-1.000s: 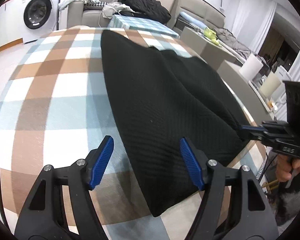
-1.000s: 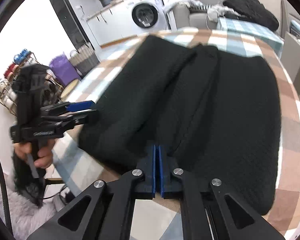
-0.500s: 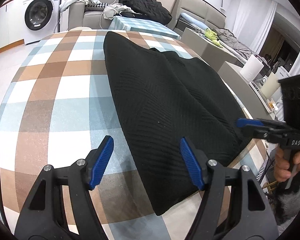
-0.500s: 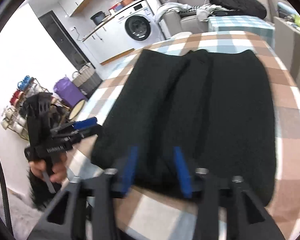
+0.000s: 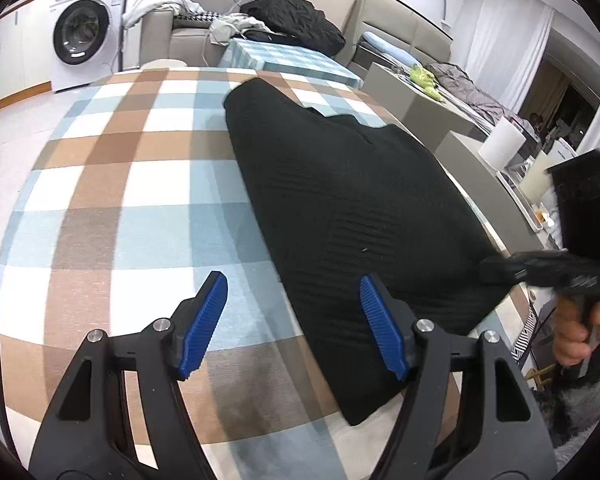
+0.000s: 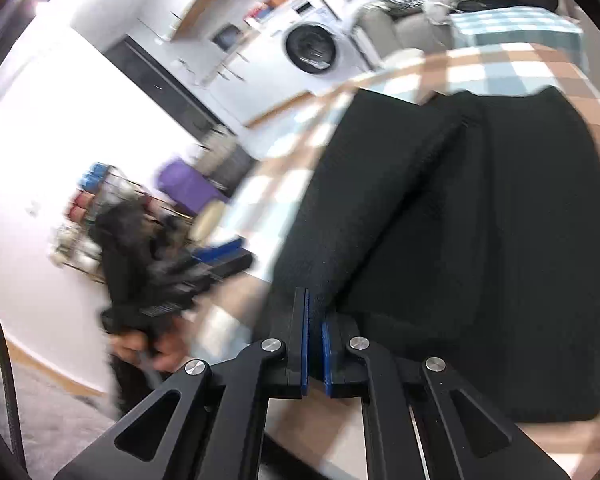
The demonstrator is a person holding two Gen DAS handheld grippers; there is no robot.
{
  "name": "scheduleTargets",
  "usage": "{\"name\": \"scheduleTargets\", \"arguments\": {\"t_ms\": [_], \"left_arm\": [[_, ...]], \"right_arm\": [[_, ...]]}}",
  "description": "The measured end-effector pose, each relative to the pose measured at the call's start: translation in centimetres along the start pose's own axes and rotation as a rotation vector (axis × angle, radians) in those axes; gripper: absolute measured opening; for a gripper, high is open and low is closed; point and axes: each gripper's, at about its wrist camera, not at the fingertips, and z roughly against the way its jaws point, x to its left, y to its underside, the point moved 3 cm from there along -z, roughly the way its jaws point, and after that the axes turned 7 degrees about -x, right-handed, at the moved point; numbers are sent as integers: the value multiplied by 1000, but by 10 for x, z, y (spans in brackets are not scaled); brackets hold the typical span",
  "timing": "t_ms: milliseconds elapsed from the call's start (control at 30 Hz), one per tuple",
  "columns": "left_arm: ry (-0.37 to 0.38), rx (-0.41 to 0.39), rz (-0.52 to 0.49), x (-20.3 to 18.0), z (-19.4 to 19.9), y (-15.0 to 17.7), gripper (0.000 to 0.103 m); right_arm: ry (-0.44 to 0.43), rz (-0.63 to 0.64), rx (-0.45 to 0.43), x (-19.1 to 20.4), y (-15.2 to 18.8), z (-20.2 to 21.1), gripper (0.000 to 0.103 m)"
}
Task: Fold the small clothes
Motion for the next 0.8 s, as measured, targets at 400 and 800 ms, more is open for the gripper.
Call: {"name": "scheduleTargets", "arguments": {"t_ms": [400,800], "left_arm": [[34,172,-198,-51,-31,46,67],[49,122,-119,-38,-20,33,68]], "right_arm": [[194,4,8,-26,8,-1,41],[201,-53,-37,-40,10,-2,6]]}}
